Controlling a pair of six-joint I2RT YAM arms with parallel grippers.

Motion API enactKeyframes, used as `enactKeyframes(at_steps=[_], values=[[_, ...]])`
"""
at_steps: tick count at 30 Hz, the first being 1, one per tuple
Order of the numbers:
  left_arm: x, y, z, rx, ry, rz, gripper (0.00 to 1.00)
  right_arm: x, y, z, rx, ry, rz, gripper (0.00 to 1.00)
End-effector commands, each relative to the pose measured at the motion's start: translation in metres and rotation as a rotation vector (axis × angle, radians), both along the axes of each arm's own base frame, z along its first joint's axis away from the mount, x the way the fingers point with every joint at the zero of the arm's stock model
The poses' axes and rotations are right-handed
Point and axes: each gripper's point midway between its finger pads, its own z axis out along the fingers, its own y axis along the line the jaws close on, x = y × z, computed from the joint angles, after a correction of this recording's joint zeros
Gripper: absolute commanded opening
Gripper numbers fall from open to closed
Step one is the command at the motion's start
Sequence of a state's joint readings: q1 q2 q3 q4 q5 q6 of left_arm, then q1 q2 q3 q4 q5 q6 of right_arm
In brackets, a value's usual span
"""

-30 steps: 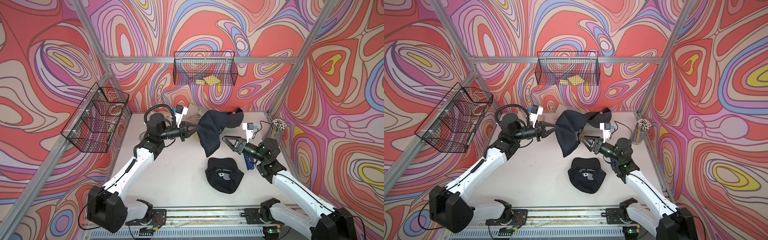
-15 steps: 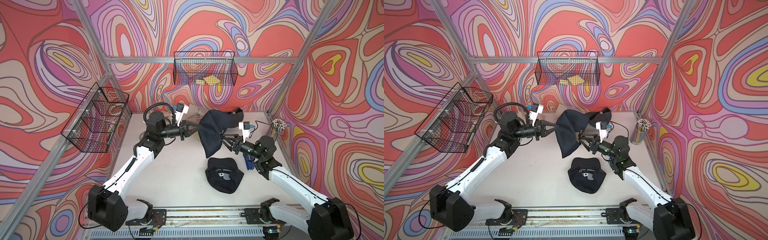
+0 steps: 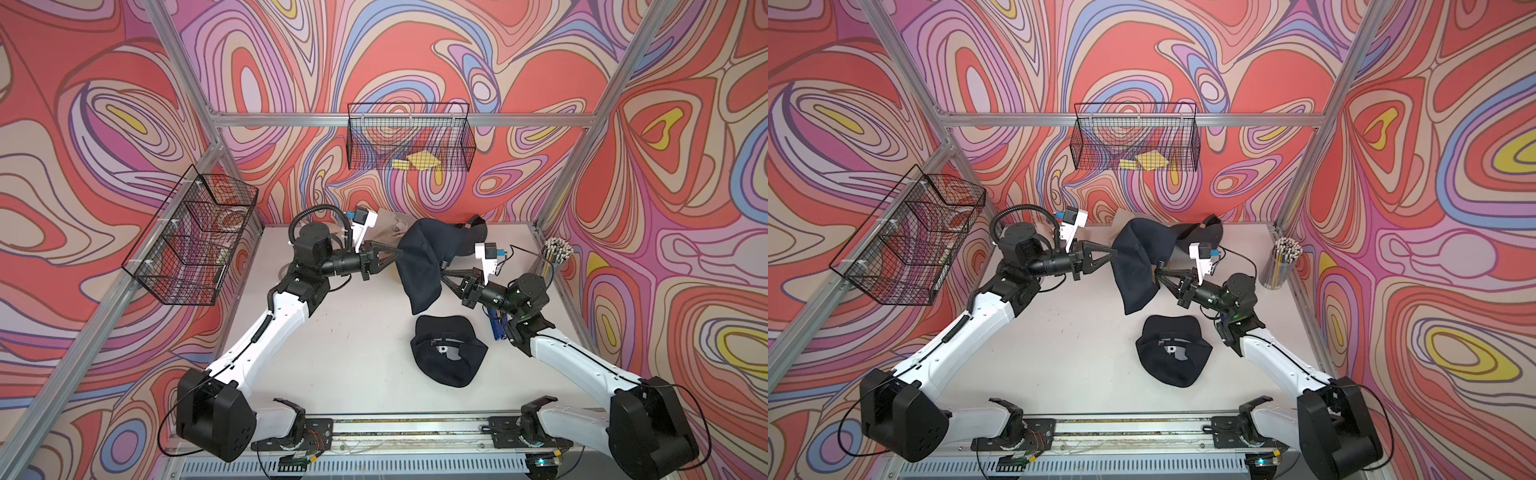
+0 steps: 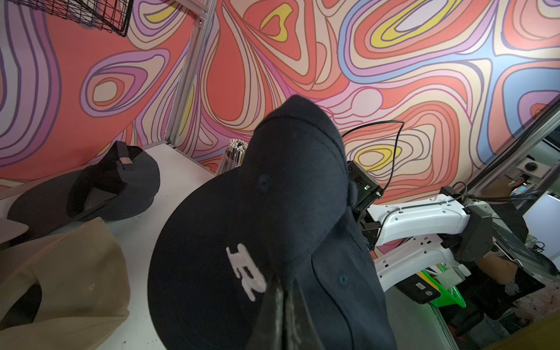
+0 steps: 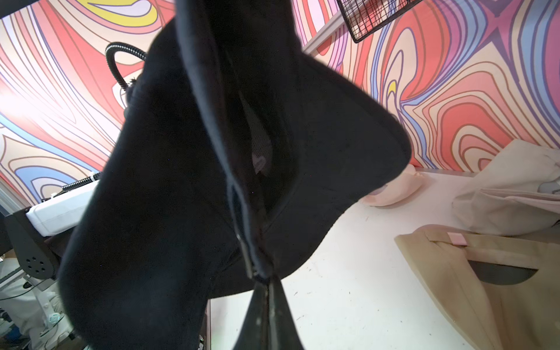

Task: Open the adjustable buckle of the baseball cap
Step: Pick up the baseball cap from the center of the board.

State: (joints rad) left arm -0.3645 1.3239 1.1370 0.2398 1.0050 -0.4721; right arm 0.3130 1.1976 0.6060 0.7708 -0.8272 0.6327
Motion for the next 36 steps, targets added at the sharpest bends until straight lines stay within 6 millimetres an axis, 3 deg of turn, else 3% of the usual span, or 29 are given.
enactKeyframes(at_steps=[1,10,20,36], values=[[0.016,0.005,0.001,0.008,-0.027,0.074,0.00,0.006,0.001,0.002,-0.019,-0.023,-0.003,0.00],[0.048,0.029,-0.026,0.053,0.028,0.243,0.00,0.022,-0.002,-0.005,-0.135,-0.056,-0.077,0.00],[0.052,0.029,-0.050,0.070,0.023,0.187,0.01,0.038,0.008,0.000,-0.174,-0.086,-0.042,0.00],[0.060,0.035,-0.093,0.130,0.091,0.211,0.39,0.059,0.031,-0.008,-0.265,-0.195,0.091,0.00]])
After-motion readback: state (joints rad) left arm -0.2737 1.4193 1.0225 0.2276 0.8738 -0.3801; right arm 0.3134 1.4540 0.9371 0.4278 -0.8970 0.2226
